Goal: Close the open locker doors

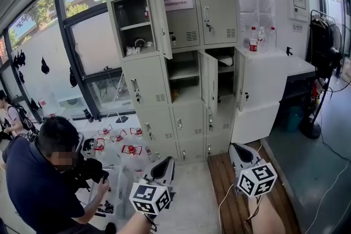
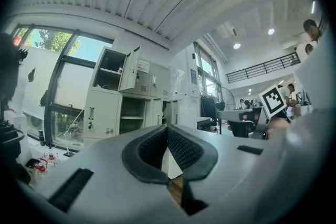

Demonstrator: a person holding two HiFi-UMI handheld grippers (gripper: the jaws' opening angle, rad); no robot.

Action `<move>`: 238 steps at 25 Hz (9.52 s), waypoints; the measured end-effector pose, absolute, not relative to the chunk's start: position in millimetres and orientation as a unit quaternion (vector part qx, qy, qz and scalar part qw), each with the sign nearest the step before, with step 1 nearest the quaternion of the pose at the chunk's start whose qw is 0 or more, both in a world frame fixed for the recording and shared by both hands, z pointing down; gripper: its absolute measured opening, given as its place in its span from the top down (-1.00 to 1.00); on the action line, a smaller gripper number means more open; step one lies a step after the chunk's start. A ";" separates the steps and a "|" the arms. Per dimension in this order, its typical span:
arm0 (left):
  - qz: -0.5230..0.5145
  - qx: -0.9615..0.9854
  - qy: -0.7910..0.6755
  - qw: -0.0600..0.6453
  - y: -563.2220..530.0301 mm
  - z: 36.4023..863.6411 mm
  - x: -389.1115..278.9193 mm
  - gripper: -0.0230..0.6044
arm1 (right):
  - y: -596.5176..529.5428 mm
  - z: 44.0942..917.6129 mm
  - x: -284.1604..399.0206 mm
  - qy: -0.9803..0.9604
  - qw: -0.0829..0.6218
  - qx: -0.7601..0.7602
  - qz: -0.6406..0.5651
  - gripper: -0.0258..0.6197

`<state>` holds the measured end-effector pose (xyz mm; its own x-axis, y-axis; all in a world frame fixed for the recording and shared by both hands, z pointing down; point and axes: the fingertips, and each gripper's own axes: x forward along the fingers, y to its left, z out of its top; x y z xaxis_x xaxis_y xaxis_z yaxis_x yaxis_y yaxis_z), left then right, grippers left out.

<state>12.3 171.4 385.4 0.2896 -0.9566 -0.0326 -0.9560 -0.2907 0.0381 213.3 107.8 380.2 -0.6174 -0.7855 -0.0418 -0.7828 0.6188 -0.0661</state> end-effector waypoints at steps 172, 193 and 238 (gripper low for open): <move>-0.100 0.716 -0.671 -0.165 -260.2 185.6 -280.0 0.11 | -272.5 149.7 -231.2 0.990 0.136 -0.030 0.033 0.42; -0.118 0.722 -0.665 -0.148 -290.5 186.5 -353.7 0.13 | -316.9 164.7 -271.0 0.987 0.120 -0.100 0.023 0.42; -0.097 0.711 -0.685 -0.126 -396.9 194.7 -477.8 0.15 | -390.3 179.3 -327.1 0.972 0.130 -0.194 0.016 0.42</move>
